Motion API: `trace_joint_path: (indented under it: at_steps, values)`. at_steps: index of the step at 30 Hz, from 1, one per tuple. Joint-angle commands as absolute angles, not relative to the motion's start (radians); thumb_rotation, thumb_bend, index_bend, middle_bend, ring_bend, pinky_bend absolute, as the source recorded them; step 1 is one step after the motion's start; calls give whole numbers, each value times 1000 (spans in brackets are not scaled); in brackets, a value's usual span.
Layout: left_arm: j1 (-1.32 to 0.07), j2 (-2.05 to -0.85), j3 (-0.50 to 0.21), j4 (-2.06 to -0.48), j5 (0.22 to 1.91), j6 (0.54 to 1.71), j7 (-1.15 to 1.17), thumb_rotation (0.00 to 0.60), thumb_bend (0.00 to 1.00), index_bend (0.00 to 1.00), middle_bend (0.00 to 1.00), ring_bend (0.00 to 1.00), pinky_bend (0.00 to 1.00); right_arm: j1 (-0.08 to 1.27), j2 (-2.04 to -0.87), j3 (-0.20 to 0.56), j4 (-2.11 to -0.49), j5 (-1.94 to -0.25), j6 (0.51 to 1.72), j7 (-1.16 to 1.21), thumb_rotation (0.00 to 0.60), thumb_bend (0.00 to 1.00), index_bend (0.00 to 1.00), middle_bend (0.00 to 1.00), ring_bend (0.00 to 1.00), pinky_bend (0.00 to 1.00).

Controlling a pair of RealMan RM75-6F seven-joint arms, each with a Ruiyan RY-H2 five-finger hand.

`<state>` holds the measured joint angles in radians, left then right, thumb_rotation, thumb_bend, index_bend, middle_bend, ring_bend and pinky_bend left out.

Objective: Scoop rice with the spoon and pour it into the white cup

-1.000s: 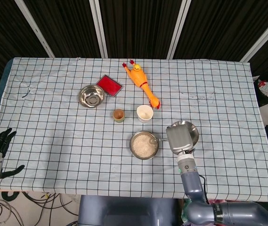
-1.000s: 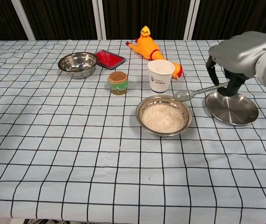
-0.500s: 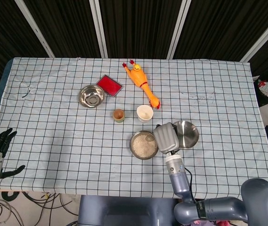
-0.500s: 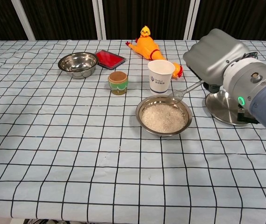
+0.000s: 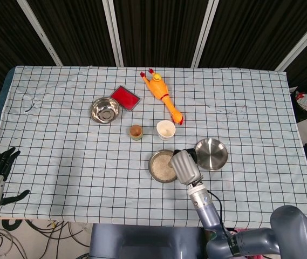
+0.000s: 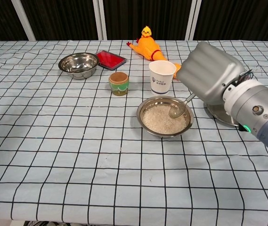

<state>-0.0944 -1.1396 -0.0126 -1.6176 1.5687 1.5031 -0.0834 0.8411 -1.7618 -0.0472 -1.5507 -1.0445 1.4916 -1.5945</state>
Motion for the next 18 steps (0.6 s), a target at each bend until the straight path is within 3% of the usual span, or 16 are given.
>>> trace_joint_path:
  at_steps: [1, 18]
  values:
    - [-94, -1139, -12, -1618, 1570, 1504, -85, 600, 16, 0, 0, 0, 0, 836, -1782, -63, -1513, -1077, 1484, -1618, 600, 440, 631, 1000, 1000, 1000]
    - [-95, -1133, -13, -1622, 1567, 1503, -97, 600, 16, 0, 0, 0, 0, 792, -1835, -59, -1442, -1114, 1438, -1660, 600, 442, 630, 1000, 1000, 1000]
